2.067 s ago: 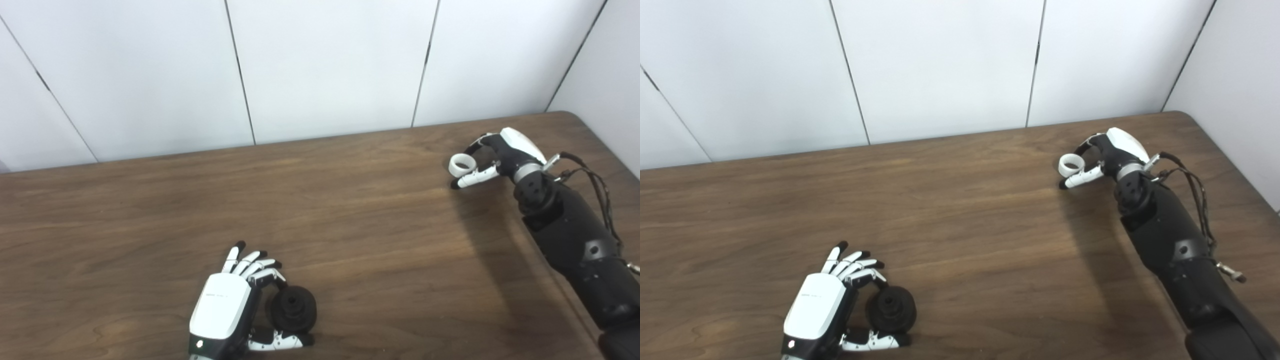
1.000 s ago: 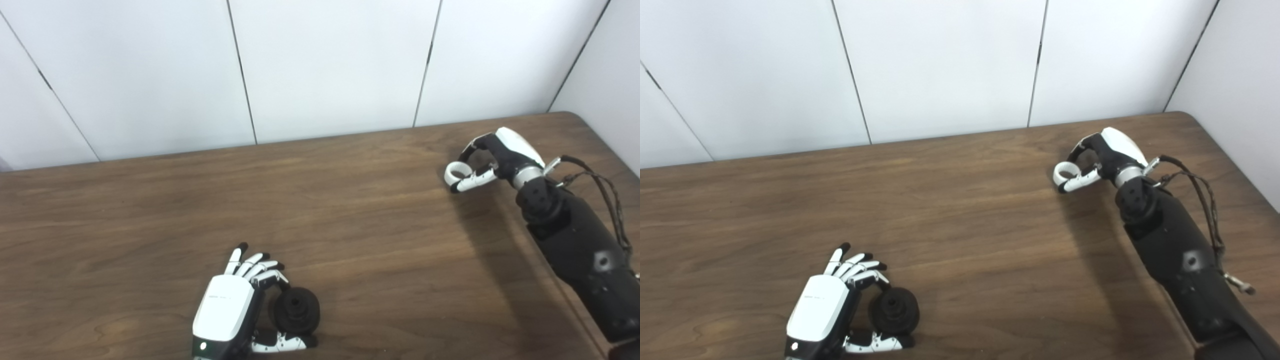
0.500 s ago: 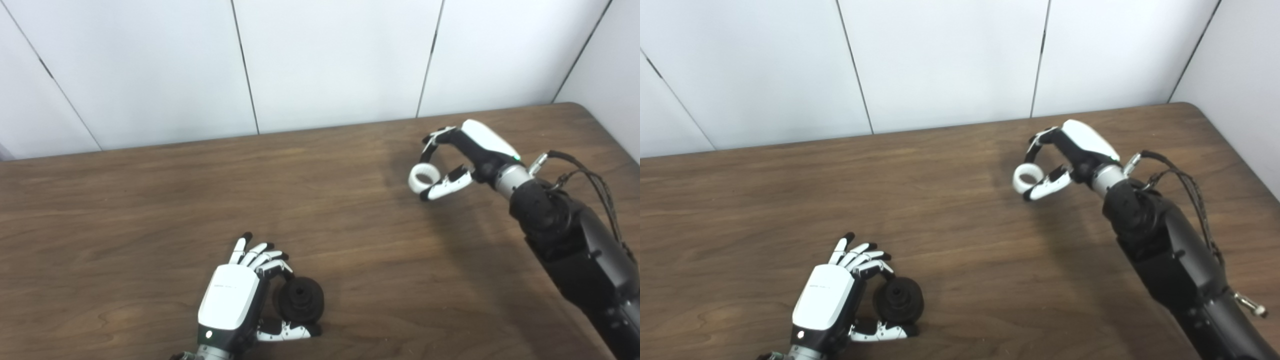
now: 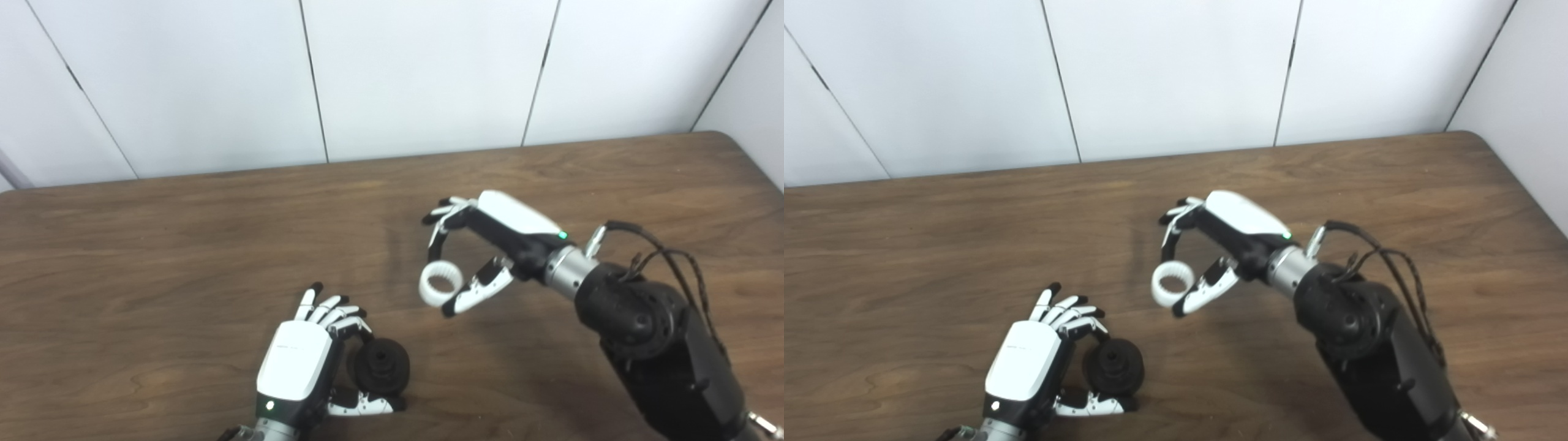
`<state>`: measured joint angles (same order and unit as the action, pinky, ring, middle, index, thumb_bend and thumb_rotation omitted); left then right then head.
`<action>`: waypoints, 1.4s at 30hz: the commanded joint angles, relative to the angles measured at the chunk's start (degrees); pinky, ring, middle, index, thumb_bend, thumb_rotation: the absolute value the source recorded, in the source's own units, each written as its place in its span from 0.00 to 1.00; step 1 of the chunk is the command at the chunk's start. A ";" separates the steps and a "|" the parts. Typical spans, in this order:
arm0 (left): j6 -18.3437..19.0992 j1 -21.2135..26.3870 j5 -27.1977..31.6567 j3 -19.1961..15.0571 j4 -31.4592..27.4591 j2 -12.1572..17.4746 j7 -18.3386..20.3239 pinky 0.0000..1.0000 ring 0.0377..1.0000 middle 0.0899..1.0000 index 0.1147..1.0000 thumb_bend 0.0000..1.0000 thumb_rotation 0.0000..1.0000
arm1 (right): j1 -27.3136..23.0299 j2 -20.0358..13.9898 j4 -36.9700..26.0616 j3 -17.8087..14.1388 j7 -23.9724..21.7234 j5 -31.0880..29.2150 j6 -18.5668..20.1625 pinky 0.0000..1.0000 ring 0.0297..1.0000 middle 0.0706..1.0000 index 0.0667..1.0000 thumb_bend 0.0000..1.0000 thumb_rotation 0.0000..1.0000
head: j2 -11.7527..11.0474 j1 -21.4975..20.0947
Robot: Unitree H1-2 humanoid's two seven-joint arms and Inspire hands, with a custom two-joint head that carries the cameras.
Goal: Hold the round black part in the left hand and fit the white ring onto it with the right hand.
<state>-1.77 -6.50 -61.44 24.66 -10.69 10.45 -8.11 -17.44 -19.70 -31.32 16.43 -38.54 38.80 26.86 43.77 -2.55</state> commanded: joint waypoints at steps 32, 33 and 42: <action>2.42 0.54 -2.37 2.08 0.68 -1.97 0.92 1.00 0.86 0.74 0.42 0.53 0.06 | 2.00 4.84 -3.29 4.00 -2.31 0.06 -1.50 1.00 0.98 0.84 0.45 0.52 0.13 | 1.67 2.82; 2.44 0.56 -2.40 2.08 0.68 -1.97 0.93 1.00 0.86 0.74 0.42 0.53 0.06 | 2.02 4.77 -3.17 4.07 -2.16 -0.03 -1.60 1.00 0.98 0.84 0.45 0.52 0.13 | 1.67 2.82; 2.84 0.50 -2.57 2.23 0.41 -2.13 1.28 1.00 0.87 0.74 0.42 0.53 0.06 | 2.74 4.58 -2.23 4.71 -1.32 -0.53 -1.84 1.00 0.99 0.84 0.45 0.52 0.13 | 1.52 2.90</action>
<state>0.72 -5.99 -63.04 26.54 -10.40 8.31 -7.61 -13.45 -15.11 -33.07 21.26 -41.16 38.74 26.49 45.26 0.35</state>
